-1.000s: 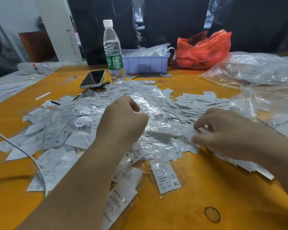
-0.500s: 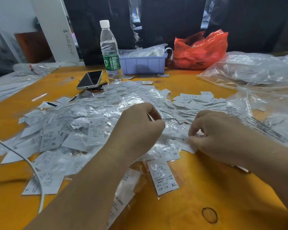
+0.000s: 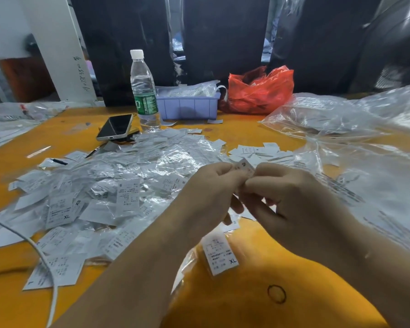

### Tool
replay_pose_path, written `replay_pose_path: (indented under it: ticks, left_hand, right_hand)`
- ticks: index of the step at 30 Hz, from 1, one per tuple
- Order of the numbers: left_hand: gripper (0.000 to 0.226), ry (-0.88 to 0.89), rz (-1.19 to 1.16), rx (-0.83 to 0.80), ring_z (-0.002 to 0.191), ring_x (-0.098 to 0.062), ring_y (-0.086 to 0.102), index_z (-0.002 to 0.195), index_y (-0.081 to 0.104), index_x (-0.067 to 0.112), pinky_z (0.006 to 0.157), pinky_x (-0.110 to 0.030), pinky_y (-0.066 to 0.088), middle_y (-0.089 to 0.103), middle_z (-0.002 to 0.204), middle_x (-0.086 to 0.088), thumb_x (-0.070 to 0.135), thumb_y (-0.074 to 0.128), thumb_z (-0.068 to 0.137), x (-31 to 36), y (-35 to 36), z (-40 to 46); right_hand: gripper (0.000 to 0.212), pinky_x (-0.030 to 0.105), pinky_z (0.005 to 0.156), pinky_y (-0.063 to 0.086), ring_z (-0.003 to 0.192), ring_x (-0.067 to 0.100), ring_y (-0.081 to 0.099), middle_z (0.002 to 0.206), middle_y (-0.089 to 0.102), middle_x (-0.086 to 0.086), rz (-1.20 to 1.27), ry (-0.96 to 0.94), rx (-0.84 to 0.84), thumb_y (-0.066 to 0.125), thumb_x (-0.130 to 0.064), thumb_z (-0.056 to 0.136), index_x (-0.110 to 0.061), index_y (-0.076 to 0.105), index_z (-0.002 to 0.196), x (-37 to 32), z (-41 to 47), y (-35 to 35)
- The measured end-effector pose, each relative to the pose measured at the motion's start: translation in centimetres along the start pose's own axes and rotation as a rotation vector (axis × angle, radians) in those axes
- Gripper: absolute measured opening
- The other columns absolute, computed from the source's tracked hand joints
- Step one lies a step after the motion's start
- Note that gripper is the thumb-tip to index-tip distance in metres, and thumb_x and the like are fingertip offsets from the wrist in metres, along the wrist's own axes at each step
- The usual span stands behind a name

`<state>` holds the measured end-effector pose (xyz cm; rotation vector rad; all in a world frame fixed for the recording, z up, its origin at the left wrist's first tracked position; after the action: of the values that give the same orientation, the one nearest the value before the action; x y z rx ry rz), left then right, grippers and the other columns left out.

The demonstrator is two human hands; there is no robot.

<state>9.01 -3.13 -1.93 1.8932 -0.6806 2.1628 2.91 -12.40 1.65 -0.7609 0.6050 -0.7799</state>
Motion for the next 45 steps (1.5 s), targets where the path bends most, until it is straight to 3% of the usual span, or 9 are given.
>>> replay_pose_path:
  ticks: [4, 10, 15, 20, 24, 27, 32, 37, 45]
  left_hand:
    - [0.020, 0.030, 0.093, -0.034, 0.060, -0.013, 0.058, 0.083, 0.067, 0.014, 0.049, -0.027, 0.044, 0.067, 0.068, 0.003, 0.010, 0.052, 0.094, 0.1, 1.0, -0.2]
    - [0.019, 0.088, 0.377, -0.068, 0.059, -0.018, 0.061, 0.085, 0.065, 0.026, 0.052, -0.030, 0.046, 0.071, 0.072, 0.008, 0.017, 0.052, 0.096, -0.2, 3.7, -0.1]
    - [0.016, 0.156, 0.495, -0.034, 0.069, -0.028, 0.062, 0.084, 0.064, 0.019, 0.053, -0.040, 0.046, 0.069, 0.073, 0.007, 0.019, 0.051, 0.094, 1.4, 5.6, 0.1]
    - [0.020, 0.233, 0.710, -0.059, 0.066, -0.030, 0.056, 0.081, 0.060, 0.010, 0.052, -0.039, 0.041, 0.066, 0.081, -0.010, 0.022, 0.048, 0.092, 2.9, 9.3, 0.8]
    - [0.025, 0.282, 0.689, 0.056, 0.055, -0.023, 0.047, 0.068, 0.047, 0.018, 0.050, -0.038, 0.036, 0.056, 0.065, -0.005, 0.022, 0.048, 0.092, 2.4, 10.3, 0.8]
    - [0.020, 0.217, 0.634, 0.009, 0.063, -0.029, 0.055, 0.074, 0.055, 0.015, 0.051, -0.036, 0.038, 0.064, 0.074, -0.006, 0.021, 0.047, 0.091, 0.8, 9.9, 1.2]
    - [0.019, 0.187, 0.573, 0.026, 0.067, -0.030, 0.057, 0.077, 0.059, 0.010, 0.051, -0.031, 0.034, 0.065, 0.075, -0.008, 0.020, 0.049, 0.090, 0.5, 8.8, 1.3]
    - [0.020, 0.187, 0.545, 0.031, 0.057, -0.025, 0.049, 0.076, 0.059, 0.010, 0.050, -0.035, 0.034, 0.062, 0.072, -0.009, 0.020, 0.049, 0.090, 0.9, 8.5, 1.0]
    - [0.018, 0.191, 0.497, 0.183, 0.068, -0.032, 0.059, 0.078, 0.058, 0.008, 0.056, -0.049, 0.048, 0.066, 0.078, -0.009, 0.016, 0.047, 0.089, 2.8, 6.4, 0.8]
  right_hand:
    - [0.021, 0.030, 0.057, 0.047, 0.071, 0.013, 0.057, 0.082, 0.060, -0.006, 0.013, 0.107, 0.037, 0.055, -0.022, 0.091, -0.015, 0.075, 0.093, 1.0, -2.1, -1.6]
    - [0.017, 0.045, 0.059, 0.053, 0.077, 0.028, 0.060, 0.082, 0.065, 0.005, -0.308, 0.360, 0.038, 0.055, -0.004, 0.088, -0.006, 0.072, 0.087, 5.2, -5.3, -5.8]
    - [0.036, 0.036, 0.080, 0.054, 0.094, 0.022, 0.059, 0.106, 0.064, 0.001, -0.363, 0.593, -0.195, 0.047, -0.002, 0.087, -0.019, 0.070, 0.108, 8.1, -7.4, -5.0]
    - [0.035, 0.029, 0.064, 0.044, 0.079, 0.018, 0.051, 0.083, 0.053, -0.011, -0.279, 0.538, -0.257, 0.051, 0.005, 0.081, -0.016, 0.070, 0.101, 8.4, -7.6, -3.5]
    - [0.038, 0.034, 0.074, 0.052, 0.096, 0.021, 0.049, 0.099, 0.057, -0.007, -0.456, 0.551, -0.272, 0.051, -0.005, 0.083, -0.028, 0.060, 0.112, 8.8, -8.4, -4.2]
    - [0.032, 0.031, 0.069, 0.051, 0.088, 0.020, 0.052, 0.094, 0.054, -0.007, -0.442, 0.584, -0.308, 0.049, -0.012, 0.085, -0.028, 0.053, 0.112, 8.6, -8.9, -3.6]
    - [0.030, 0.035, 0.066, 0.054, 0.080, 0.022, 0.058, 0.094, 0.061, -0.003, -0.417, 0.586, -0.191, 0.051, -0.009, 0.083, -0.022, 0.061, 0.107, 8.4, -8.7, -3.7]
    - [0.032, 0.043, 0.049, 0.055, 0.063, 0.038, 0.062, 0.081, 0.067, 0.012, -0.466, 0.566, -0.045, 0.062, 0.015, 0.066, -0.005, 0.068, 0.090, 8.3, -8.0, -4.7]
    - [0.030, 0.045, 0.055, 0.057, 0.072, 0.039, 0.067, 0.090, 0.071, 0.013, -0.402, 0.271, 0.257, 0.068, 0.011, 0.077, -0.004, 0.071, 0.103, 5.1, -5.1, -5.8]
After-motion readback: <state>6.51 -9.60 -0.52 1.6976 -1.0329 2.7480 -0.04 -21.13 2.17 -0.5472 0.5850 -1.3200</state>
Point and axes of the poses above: each hand's wrist, its own z-axis towards the middle knuckle, its own y-axis out of the palm, x = y × z, the point moved 7 cm from there along z, towards the middle knuckle
